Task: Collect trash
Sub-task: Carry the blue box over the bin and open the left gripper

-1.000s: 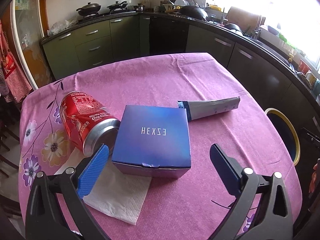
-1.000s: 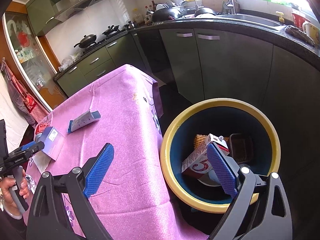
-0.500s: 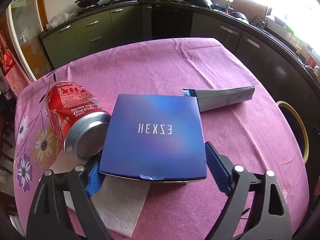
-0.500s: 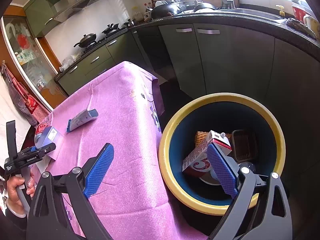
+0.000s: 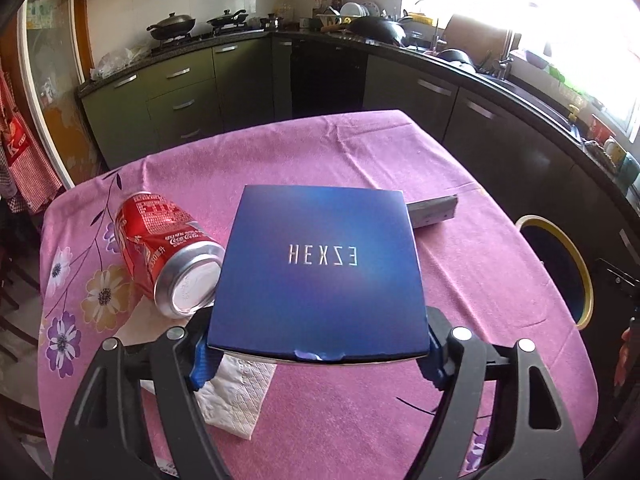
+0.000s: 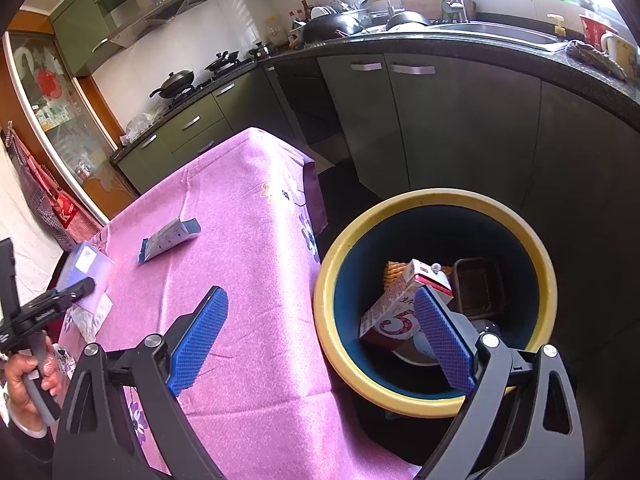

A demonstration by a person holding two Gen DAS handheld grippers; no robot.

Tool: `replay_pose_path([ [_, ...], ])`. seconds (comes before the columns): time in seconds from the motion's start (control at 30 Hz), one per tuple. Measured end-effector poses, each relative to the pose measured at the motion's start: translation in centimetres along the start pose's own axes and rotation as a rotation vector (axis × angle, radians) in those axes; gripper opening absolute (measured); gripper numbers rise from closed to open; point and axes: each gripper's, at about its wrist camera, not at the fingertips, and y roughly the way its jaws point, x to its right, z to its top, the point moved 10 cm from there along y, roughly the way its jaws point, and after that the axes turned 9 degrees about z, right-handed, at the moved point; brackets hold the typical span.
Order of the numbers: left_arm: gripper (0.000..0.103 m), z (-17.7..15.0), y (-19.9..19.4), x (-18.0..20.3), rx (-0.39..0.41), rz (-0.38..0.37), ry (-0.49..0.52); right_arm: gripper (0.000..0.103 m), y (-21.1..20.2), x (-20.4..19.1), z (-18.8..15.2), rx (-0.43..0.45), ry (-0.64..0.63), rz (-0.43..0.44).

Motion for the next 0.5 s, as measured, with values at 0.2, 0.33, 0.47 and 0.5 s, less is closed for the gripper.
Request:
replay_pose_path([
  [0.2, 0.073, 1.2, -5.4, 6.7, 0.069, -0.130, 0.124, 0.093, -3.6, 3.5, 0.0, 0.035, 0.019, -0.113],
  [0.33, 0.073, 1.1, -6.6, 14.7, 0.060, -0.260, 0.260, 0.093, -6.5, 6.4, -0.6, 0.054, 0.045, -0.186],
  [0.47, 0.073, 1.2, -6.2, 23.3, 0.039, -0.363, 0.390, 0.093, -9.4, 8.6, -1.2, 0.077, 0.076, -0.228],
  [0.5, 0.073, 1.2, -5.9, 25.3, 0.031, -0.386, 0.412, 0.093, -10.2, 9.2, -1.3, 0.085, 0.084, -0.237],
])
